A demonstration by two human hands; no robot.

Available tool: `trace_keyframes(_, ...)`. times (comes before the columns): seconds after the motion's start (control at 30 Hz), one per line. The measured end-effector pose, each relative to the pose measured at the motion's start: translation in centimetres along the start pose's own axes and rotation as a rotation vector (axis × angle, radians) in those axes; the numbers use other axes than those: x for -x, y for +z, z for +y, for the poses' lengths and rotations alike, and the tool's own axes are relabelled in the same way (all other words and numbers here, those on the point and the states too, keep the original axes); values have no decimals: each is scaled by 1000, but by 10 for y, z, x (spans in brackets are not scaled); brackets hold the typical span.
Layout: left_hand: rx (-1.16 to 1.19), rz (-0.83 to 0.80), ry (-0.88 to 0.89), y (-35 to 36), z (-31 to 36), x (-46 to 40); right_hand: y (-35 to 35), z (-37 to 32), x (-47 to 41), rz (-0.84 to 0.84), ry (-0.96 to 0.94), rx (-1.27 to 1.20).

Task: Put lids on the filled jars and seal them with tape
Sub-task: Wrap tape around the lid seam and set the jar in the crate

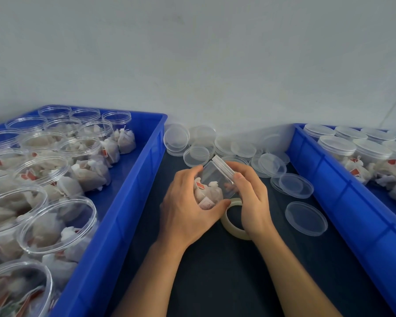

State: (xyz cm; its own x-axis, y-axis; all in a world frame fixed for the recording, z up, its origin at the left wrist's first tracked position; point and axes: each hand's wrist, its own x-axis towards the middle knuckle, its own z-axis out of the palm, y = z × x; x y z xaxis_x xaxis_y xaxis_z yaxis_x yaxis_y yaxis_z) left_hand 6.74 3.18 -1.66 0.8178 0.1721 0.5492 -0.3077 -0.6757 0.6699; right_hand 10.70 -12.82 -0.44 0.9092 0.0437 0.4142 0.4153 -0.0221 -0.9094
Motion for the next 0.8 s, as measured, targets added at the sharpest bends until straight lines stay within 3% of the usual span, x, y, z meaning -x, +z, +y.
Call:
trace_keyframes(0.43, -19, 61, 40, 3, 5, 3, 0, 0, 0, 23, 21, -12)
trace_keyframes(0.63, -10, 171, -75, 2, -3, 1, 2, 0, 3, 44, 63, 23)
trace_keyframes(0.8, -18, 131, -8, 3, -5, 2, 3, -3, 3, -42, 44, -60)
